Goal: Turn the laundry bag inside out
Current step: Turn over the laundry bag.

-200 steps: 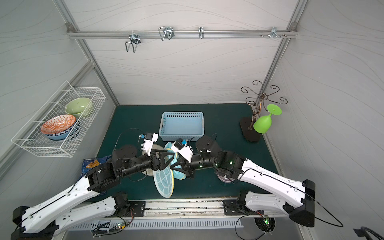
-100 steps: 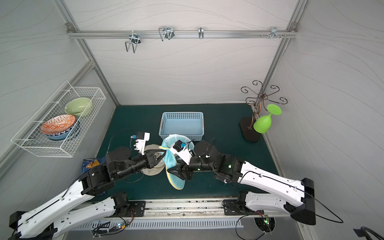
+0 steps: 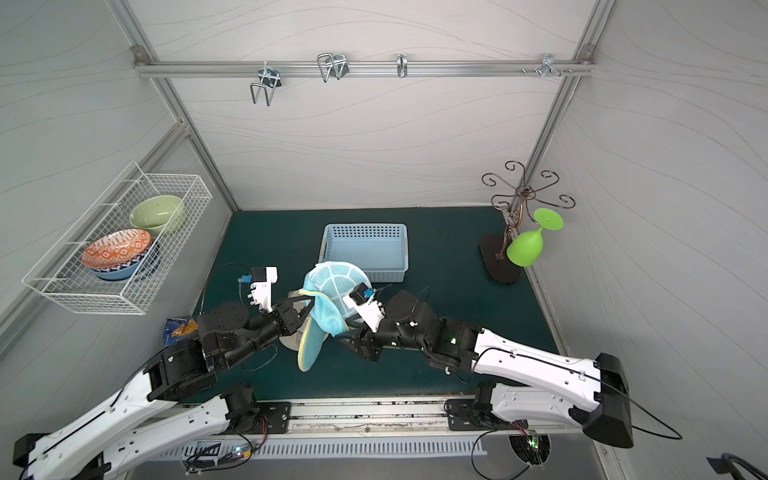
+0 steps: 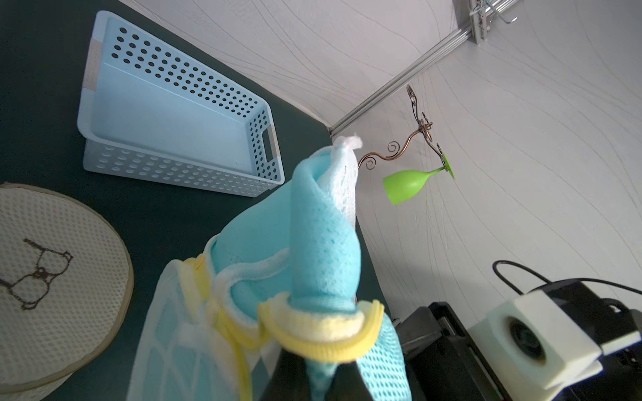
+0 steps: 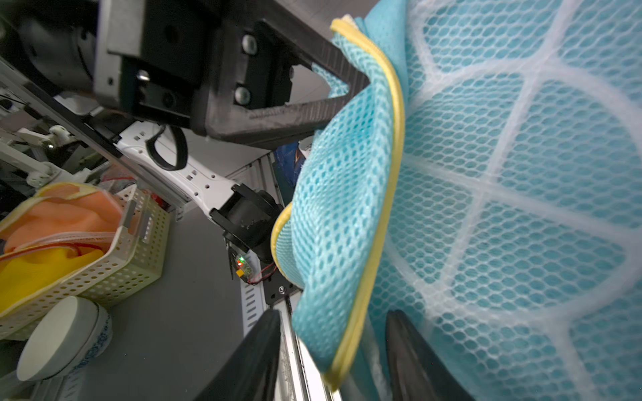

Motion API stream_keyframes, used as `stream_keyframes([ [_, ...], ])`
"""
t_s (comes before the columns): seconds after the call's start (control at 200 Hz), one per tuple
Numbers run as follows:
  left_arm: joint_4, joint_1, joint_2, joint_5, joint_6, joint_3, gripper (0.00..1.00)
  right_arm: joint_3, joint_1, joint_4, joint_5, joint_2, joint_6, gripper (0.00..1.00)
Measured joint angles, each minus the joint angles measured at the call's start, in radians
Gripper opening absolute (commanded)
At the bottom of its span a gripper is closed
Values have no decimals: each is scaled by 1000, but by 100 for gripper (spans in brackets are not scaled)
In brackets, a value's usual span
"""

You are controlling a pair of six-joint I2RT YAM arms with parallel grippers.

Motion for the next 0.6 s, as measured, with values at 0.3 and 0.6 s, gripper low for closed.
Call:
stream_keyframes([
  [0.3, -87, 0, -17, -18, 18, 49, 0, 15, -44, -23, -29, 3, -31, 0],
  [0.6, -333, -4, 102, 52, 147, 365, 0, 205, -138, -238, -15, -57, -153, 0],
])
